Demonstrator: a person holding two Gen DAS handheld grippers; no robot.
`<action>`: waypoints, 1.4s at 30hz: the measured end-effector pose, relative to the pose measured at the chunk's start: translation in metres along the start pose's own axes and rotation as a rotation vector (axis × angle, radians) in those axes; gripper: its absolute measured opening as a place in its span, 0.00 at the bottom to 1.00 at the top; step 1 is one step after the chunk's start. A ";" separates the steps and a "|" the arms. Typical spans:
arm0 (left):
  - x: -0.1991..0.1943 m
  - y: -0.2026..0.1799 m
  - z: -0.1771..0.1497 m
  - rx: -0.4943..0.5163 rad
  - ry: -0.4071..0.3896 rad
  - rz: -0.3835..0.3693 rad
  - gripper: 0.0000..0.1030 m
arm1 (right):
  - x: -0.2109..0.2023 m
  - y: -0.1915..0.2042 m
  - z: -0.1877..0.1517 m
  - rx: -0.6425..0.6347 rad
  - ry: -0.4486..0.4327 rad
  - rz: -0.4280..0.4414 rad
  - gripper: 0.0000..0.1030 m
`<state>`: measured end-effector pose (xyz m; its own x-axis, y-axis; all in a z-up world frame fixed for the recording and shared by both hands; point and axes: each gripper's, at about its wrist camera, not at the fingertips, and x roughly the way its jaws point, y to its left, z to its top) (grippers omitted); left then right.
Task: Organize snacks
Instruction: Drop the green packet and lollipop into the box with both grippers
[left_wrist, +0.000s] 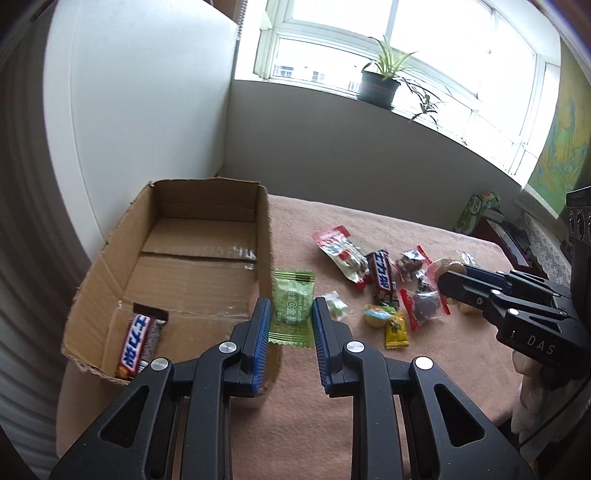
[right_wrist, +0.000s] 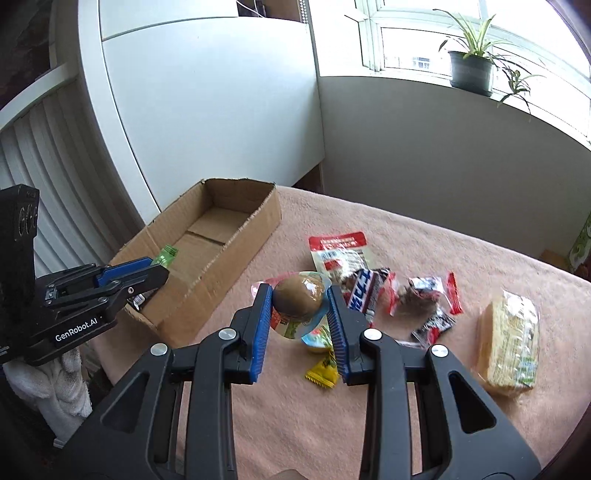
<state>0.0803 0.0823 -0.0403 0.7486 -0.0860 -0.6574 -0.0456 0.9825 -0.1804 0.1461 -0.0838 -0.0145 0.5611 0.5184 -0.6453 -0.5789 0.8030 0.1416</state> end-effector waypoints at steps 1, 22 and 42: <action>0.000 0.006 0.003 -0.008 -0.005 0.009 0.21 | 0.005 0.004 0.006 -0.002 0.001 0.010 0.30; 0.015 0.087 0.023 -0.113 -0.002 0.130 0.21 | 0.095 0.078 0.054 -0.074 0.069 0.111 0.39; 0.000 0.090 0.023 -0.129 -0.032 0.140 0.23 | 0.051 0.058 0.045 -0.126 0.013 0.031 0.77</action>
<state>0.0914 0.1744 -0.0393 0.7495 0.0574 -0.6595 -0.2335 0.9551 -0.1823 0.1676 0.0025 -0.0054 0.5348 0.5380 -0.6516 -0.6659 0.7430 0.0670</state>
